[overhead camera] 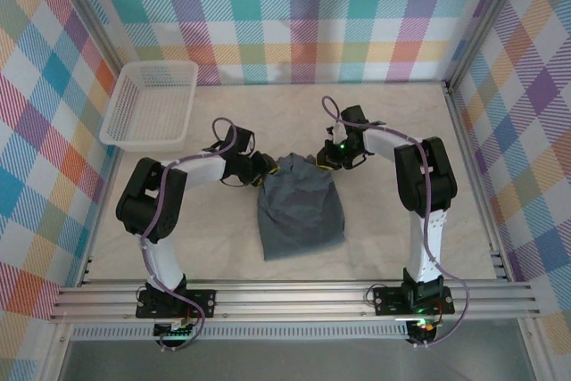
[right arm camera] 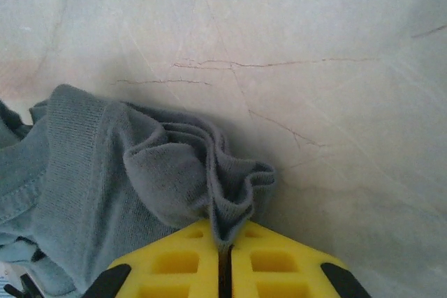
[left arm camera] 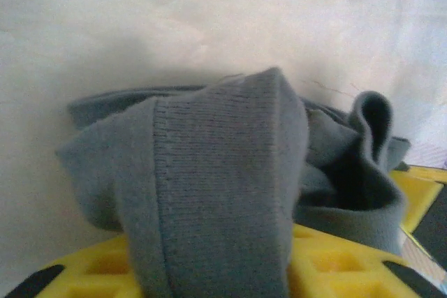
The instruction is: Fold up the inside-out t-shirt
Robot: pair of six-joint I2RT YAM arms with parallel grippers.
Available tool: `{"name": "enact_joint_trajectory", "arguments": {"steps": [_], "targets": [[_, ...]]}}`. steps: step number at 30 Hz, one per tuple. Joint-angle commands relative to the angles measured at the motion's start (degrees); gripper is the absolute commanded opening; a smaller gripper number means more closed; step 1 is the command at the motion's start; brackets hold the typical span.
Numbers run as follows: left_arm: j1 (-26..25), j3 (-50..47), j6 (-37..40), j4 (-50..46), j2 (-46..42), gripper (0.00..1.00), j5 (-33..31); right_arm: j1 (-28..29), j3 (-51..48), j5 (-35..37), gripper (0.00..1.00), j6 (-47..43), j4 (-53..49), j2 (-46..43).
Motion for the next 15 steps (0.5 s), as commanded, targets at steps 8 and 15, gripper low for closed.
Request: {"name": "enact_joint_trajectory", "arguments": {"steps": [8, 15], "targets": [[-0.4, 8.0, 9.7, -8.1, 3.0, 0.7, -6.8, 0.2, -1.1, 0.2, 0.73, 0.6, -1.0, -3.2], [-0.8, 13.3, 9.5, -9.1, 7.9, 0.74, -7.3, 0.3, -0.9, -2.2, 0.62, 1.4, 0.1, -0.2]]}}
